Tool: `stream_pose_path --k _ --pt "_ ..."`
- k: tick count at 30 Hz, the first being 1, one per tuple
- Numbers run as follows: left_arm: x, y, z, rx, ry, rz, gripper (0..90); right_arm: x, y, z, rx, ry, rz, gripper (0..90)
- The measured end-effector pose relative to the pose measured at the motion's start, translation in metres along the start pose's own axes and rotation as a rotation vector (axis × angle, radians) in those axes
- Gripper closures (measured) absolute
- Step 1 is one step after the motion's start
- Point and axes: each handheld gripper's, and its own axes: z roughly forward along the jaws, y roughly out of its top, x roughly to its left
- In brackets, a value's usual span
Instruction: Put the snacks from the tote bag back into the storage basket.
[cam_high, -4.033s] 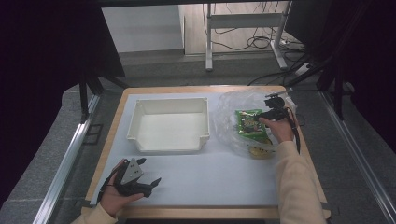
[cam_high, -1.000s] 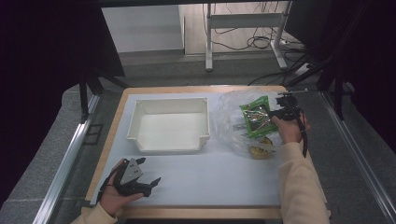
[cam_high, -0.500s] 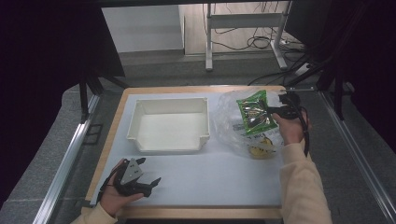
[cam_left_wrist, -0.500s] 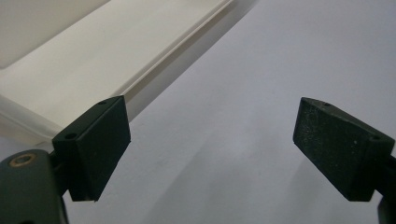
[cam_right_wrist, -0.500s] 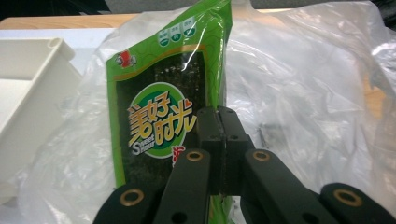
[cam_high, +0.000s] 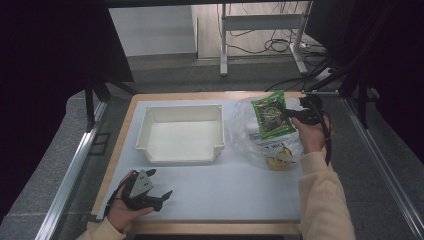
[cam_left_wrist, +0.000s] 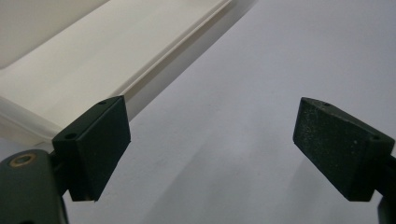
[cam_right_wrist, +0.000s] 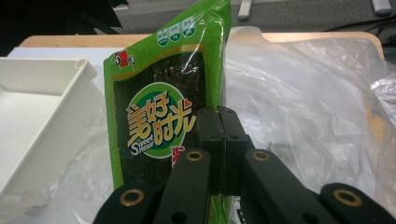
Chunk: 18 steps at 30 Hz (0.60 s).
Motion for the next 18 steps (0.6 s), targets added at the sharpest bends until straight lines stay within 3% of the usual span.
stream_pose_path --k 18 --pt "0.000 0.000 0.000 0.001 -0.001 0.003 11.0 0.022 0.008 -0.006 -0.058 0.103 -0.015 90.0"
